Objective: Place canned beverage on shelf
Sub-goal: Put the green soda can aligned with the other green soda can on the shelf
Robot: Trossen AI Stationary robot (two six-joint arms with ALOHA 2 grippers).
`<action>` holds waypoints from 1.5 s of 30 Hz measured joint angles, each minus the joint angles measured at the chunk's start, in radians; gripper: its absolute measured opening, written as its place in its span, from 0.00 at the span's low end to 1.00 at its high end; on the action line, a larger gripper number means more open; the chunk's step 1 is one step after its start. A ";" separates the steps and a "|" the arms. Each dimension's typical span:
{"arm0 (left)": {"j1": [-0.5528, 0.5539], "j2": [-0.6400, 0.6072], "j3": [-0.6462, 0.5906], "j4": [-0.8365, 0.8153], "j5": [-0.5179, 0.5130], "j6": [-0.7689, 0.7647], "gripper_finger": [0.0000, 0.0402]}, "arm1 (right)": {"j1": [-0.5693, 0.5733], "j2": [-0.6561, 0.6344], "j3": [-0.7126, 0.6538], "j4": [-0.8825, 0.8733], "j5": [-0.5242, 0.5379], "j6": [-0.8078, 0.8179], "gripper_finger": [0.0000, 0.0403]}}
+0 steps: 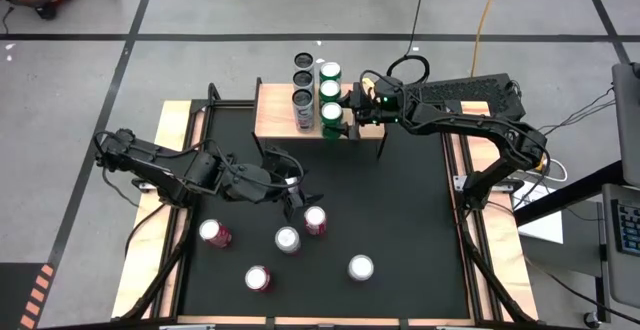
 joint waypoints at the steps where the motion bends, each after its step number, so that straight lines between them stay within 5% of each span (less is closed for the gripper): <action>1: 0.000 0.000 0.000 -0.001 0.000 0.000 0.99 | 0.000 0.000 0.000 0.000 0.000 0.000 0.79; 45: 0.000 0.000 0.000 -0.008 0.023 0.029 0.99 | -0.012 -0.052 0.000 0.002 -0.013 0.052 0.86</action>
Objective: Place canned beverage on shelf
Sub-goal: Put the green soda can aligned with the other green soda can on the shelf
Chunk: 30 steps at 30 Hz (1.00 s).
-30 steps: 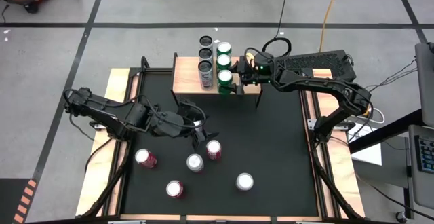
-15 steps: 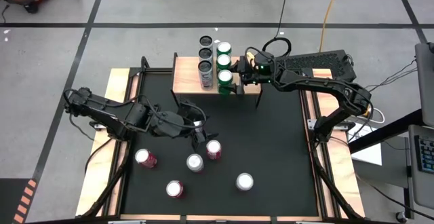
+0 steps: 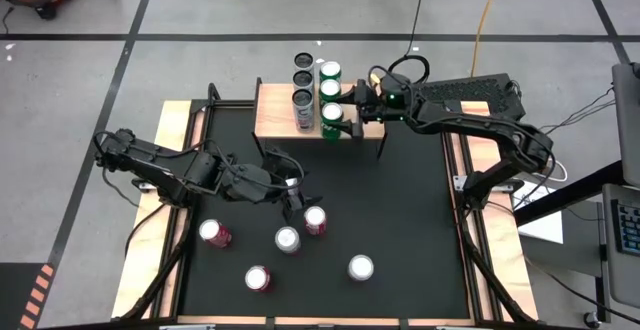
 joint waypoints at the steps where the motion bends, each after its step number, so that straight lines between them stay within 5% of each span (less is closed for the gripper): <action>1: 0.000 0.000 0.000 0.000 0.001 0.003 0.99 | 0.000 -0.004 0.000 0.000 -0.010 0.000 0.86; 10: 0.000 0.000 0.000 0.000 0.003 0.017 0.99 | 0.003 -0.142 0.000 -0.012 -0.017 0.003 0.86; 16: 0.000 0.000 0.000 0.002 0.003 0.016 0.99 | 0.050 -0.287 0.000 -0.277 -0.016 0.041 0.80; 20: 0.000 0.000 0.000 0.002 0.002 0.017 0.99 | 0.121 -0.282 -0.017 -0.426 -0.015 0.085 0.73; 30: 0.000 0.000 0.000 0.008 -0.016 0.015 0.99 | 0.209 -0.162 -0.070 -0.298 0.157 0.106 0.41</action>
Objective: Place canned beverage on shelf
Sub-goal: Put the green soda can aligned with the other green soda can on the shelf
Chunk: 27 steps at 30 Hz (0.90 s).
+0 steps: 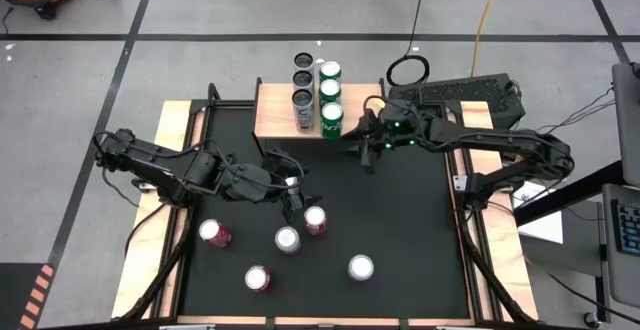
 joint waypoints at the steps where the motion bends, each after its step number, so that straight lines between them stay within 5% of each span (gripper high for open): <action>1: 0.000 0.000 0.000 0.000 0.000 0.000 0.99 | 0.000 0.015 0.000 0.018 0.013 0.001 0.37; 11: 0.000 0.000 0.000 -0.014 0.000 0.000 0.99 | -0.012 0.103 -0.001 0.042 0.017 0.004 0.02; 27: 0.000 0.000 0.000 -0.025 0.000 0.001 0.99 | -0.030 0.162 0.000 0.074 0.023 0.000 0.00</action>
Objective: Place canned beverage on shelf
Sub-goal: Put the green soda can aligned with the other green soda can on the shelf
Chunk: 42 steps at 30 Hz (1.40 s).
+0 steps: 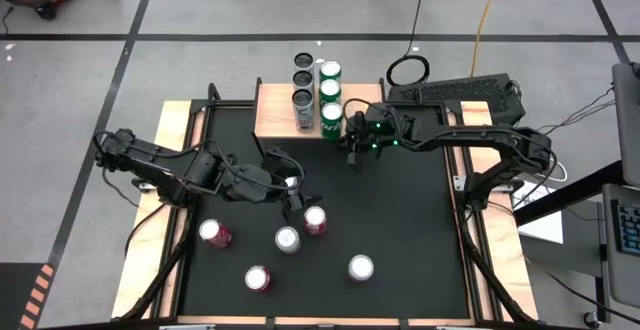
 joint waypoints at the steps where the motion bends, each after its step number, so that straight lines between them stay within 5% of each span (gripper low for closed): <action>1: 0.000 0.000 0.000 0.000 0.000 0.000 0.99 | 0.000 -0.001 0.000 0.008 0.006 -0.001 0.00; 42: 0.000 0.000 0.000 0.001 0.013 0.000 0.99 | -0.043 -0.001 0.000 0.098 0.070 -0.050 0.00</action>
